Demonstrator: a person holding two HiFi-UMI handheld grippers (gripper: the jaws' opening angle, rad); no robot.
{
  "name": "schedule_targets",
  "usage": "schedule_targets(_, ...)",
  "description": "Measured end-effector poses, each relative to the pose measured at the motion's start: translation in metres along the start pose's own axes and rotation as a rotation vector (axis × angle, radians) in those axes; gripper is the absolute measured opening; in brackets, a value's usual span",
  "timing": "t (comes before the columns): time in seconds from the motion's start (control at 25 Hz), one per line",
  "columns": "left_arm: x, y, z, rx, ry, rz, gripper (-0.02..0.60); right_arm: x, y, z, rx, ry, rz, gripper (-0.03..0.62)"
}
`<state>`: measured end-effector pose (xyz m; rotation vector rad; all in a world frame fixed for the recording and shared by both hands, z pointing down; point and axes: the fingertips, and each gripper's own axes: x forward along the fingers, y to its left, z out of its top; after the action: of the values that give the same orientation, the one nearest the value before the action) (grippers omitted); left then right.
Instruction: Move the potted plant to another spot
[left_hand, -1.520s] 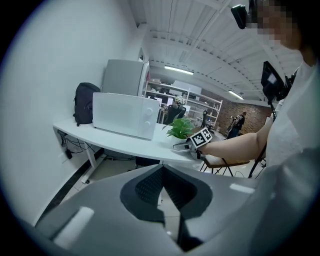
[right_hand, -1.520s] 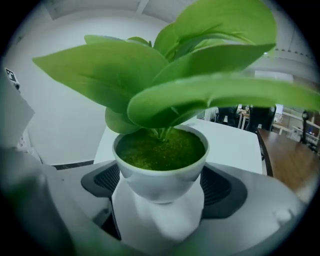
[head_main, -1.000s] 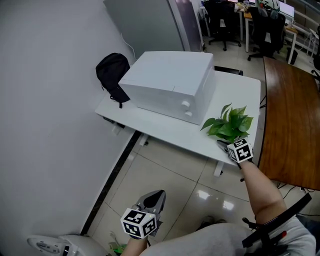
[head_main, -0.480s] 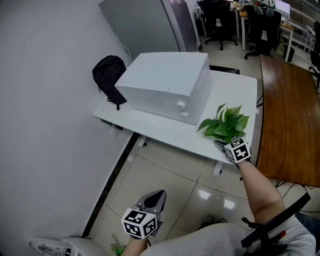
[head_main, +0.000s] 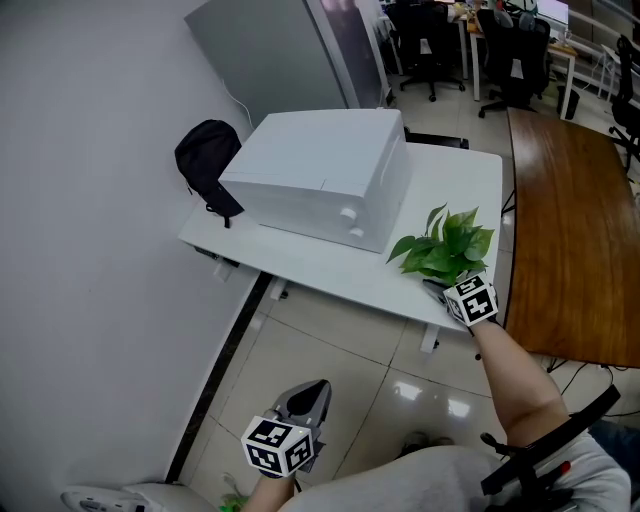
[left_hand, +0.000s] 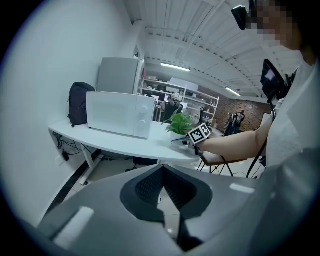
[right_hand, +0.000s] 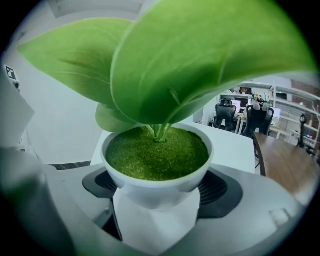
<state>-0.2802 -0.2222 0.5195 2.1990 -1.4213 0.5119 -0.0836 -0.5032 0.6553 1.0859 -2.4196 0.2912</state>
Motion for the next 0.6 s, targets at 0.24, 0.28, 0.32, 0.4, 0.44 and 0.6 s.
schedule_targets(0.24, 0.017, -0.021, 0.011, 0.031, -0.001, -0.047, -0.003, -0.027, -0.03, -0.001, 0.017, -0.011, -0.048, 0.469)
schedule_targets(0.28, 0.021, -0.026, 0.014, 0.038, -0.003, -0.059, -0.003, -0.033, -0.037, -0.002, 0.021, -0.013, -0.06, 0.469)
schedule_targets(0.32, 0.026, -0.032, 0.017, 0.046, -0.004, -0.073, -0.003, -0.039, -0.044, -0.003, 0.026, -0.015, -0.072, 0.469)
schedule_targets(0.4, 0.035, -0.044, 0.023, 0.063, -0.007, -0.1, -0.003, -0.053, -0.06, -0.006, 0.035, -0.018, -0.096, 0.469)
schedule_targets(0.44, 0.039, -0.05, 0.026, 0.071, -0.007, -0.114, -0.003, -0.06, -0.067, -0.009, 0.04, -0.019, -0.108, 0.469)
schedule_targets(0.6, 0.057, -0.076, 0.034, 0.106, -0.006, -0.171, -0.003, -0.093, -0.098, -0.023, 0.054, -0.014, -0.166, 0.469)
